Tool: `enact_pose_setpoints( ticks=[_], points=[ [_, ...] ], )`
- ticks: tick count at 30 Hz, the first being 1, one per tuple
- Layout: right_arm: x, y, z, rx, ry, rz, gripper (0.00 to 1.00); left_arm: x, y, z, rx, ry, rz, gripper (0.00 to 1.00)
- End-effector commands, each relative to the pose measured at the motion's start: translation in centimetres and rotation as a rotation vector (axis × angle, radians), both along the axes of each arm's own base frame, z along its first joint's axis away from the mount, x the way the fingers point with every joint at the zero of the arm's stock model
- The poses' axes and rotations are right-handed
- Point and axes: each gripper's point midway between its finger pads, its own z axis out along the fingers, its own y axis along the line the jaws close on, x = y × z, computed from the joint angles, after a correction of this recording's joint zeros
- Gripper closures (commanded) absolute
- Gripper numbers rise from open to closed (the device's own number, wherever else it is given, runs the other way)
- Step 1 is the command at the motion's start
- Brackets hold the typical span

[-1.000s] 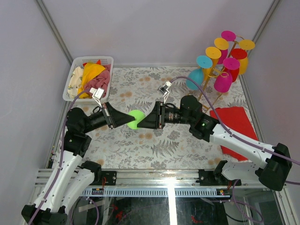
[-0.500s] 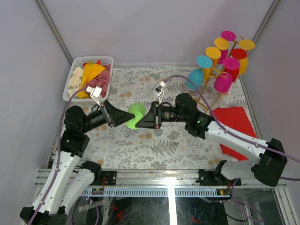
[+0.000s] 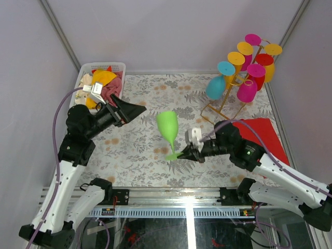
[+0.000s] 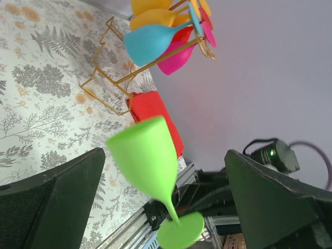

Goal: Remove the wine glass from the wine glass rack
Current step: Place the wine glass at the center of the board.

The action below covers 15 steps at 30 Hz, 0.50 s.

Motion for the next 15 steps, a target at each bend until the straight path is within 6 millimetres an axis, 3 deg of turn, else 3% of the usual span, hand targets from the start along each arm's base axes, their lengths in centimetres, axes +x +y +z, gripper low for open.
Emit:
enact_pose_setpoints(
  ticks=[1, 5, 11, 15],
  points=[
    [-2.1, -2.8, -5.0, -0.113, -0.503, 0.353, 1.0, 2.0, -0.6, -0.5, 0.028, 0.037, -0.005, 0.0],
    [-1.3, -3.2, -6.6, -0.146, -0.592, 0.348, 1.0, 2.6, -1.8, -1.5, 0.05, 0.067, -0.088, 0.0],
    [-1.8, -2.7, -6.7, -0.06, -0.664, 0.375, 1.0, 2.3, -4.4, -2.9, 0.093, 0.083, -0.258, 0.02],
    [-1.8, -2.2, -6.8, -0.028, -0.643, 0.365, 1.0, 0.9, -6.7, -4.2, 0.131, 0.092, -0.407, 0.06]
  ],
)
